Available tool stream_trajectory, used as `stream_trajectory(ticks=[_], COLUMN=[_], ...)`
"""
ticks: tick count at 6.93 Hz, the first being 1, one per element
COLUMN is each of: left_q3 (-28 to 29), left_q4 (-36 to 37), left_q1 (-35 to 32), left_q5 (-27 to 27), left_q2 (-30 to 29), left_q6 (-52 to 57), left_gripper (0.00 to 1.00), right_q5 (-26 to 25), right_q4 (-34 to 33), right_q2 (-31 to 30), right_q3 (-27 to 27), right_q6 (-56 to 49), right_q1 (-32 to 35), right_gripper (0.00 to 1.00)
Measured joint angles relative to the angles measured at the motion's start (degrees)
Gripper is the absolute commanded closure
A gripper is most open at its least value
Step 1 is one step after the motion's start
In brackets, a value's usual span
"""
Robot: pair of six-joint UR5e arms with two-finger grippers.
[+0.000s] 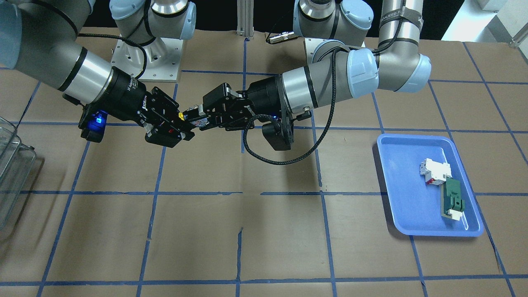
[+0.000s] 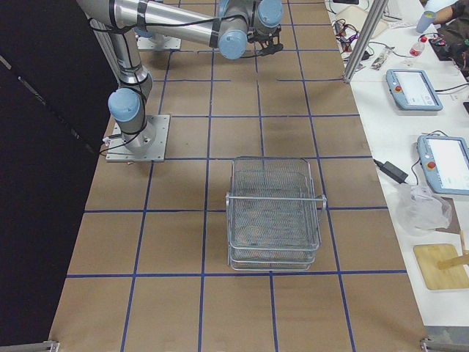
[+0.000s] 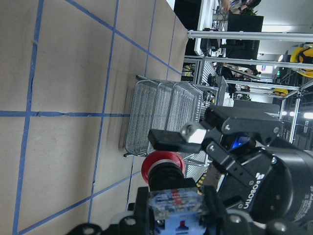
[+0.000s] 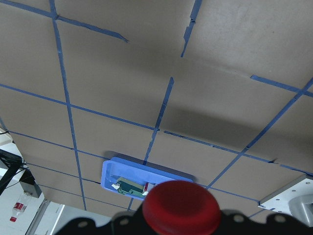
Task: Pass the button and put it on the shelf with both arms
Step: 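Open the left gripper and pull it back while the right gripper holds the button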
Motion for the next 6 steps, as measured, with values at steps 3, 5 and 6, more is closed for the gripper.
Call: stream_trajectory(ticks=[3,5,6], left_q3=[0.24,0.5,0.87], left_q4=[-0.08,-0.11,-0.46], left_q1=[0.05,0.37,1.03], left_q5=[-0.08,-0.04,0.35], left_q2=[-0.07,-0.1,0.08], left_q6=[-0.8,-1.75,-2.71], left_gripper=[0.0,0.0,0.0], right_q5=[0.28,0.29,0.06], right_q4=[0.1,0.05,0.05], right_q2=[-0.06,0.03,0.15], right_q3=[-0.08,-0.15,-0.17], right_q6=[-0.48,-1.43,-3.69], right_q1=[-0.18,-0.44,-1.07], right_gripper=[1.0,1.0,1.0])
